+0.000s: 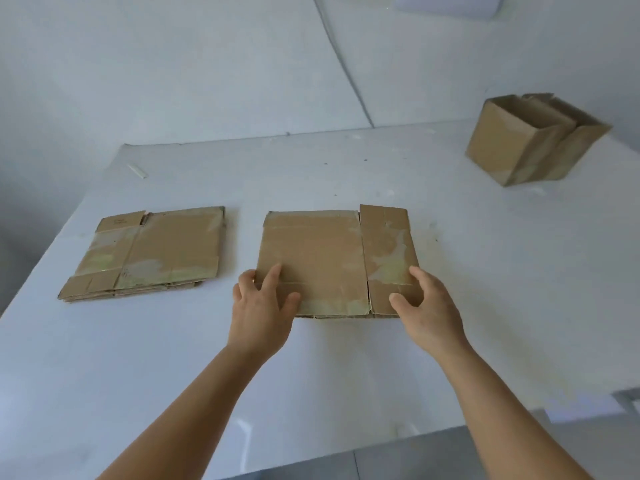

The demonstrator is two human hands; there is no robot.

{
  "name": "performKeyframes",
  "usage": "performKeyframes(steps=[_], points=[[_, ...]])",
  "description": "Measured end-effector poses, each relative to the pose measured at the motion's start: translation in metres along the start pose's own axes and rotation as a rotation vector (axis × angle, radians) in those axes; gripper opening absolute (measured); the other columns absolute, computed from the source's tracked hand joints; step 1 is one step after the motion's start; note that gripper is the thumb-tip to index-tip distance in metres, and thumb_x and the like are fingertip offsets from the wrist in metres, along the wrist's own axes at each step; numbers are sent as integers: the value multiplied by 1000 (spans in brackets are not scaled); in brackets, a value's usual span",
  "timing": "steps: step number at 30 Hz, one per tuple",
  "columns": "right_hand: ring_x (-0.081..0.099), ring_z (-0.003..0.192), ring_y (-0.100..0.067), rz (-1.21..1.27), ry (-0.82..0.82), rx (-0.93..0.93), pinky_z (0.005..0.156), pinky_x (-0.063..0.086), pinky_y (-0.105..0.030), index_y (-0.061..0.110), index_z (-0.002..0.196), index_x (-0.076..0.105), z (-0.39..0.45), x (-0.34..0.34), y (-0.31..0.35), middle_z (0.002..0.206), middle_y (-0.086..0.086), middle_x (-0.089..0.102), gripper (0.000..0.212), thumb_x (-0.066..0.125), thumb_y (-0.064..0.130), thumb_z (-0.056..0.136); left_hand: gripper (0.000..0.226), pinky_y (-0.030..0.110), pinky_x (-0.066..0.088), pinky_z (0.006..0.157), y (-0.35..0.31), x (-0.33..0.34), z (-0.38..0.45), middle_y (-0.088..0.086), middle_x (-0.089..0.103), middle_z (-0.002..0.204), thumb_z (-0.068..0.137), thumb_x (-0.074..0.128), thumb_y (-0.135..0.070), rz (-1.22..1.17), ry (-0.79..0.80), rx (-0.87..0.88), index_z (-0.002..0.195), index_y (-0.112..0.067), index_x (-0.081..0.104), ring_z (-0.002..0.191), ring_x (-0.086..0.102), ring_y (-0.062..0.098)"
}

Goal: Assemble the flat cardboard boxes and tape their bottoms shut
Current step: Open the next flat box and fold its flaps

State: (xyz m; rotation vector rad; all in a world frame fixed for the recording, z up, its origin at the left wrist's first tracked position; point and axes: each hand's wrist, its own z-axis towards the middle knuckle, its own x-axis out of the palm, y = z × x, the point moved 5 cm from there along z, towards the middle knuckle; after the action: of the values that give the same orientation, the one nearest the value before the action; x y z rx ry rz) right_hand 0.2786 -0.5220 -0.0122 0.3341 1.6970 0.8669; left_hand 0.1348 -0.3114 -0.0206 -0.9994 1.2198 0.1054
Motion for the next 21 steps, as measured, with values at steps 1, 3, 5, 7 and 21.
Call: performKeyframes(steps=[1,3,5,7,21], points=[[34,136,-15,4,-11,10,106,30,-29,21,144,34,-2,-15,-14,149,4,34,61,56,32,88,57,41,34,105,-15,10,-6,14,24,142,93,50,-39,-2,7,16,145,-25,32,128,25,29],[34,135,-16,12,-37,29,107,30,-31,21,144,35,-8,-44,-41,149,3,35,61,56,32,88,56,41,34,104,-45,32,-19,14,25,140,92,50,-39,-7,25,45,144,-25,33,128,26,30],[34,135,-17,18,-64,48,107,31,-32,20,144,35,-13,-72,-69,149,3,35,61,56,32,88,56,41,34,104,-75,53,-30,14,25,140,93,49,-39,-11,45,71,144,-24,32,129,25,30],[34,136,-18,21,-87,72,109,31,-34,21,144,34,-18,-99,-97,150,3,34,61,56,34,88,56,41,33,105,-105,74,-40,15,25,140,93,49,-39,-14,62,105,144,-24,32,129,25,31],[31,137,-17,99,-257,280,112,31,-40,26,144,33,-21,-229,-239,151,5,30,60,54,36,89,58,42,33,106,-270,190,-55,16,24,139,93,47,-41,3,214,325,145,-21,30,126,26,31]])
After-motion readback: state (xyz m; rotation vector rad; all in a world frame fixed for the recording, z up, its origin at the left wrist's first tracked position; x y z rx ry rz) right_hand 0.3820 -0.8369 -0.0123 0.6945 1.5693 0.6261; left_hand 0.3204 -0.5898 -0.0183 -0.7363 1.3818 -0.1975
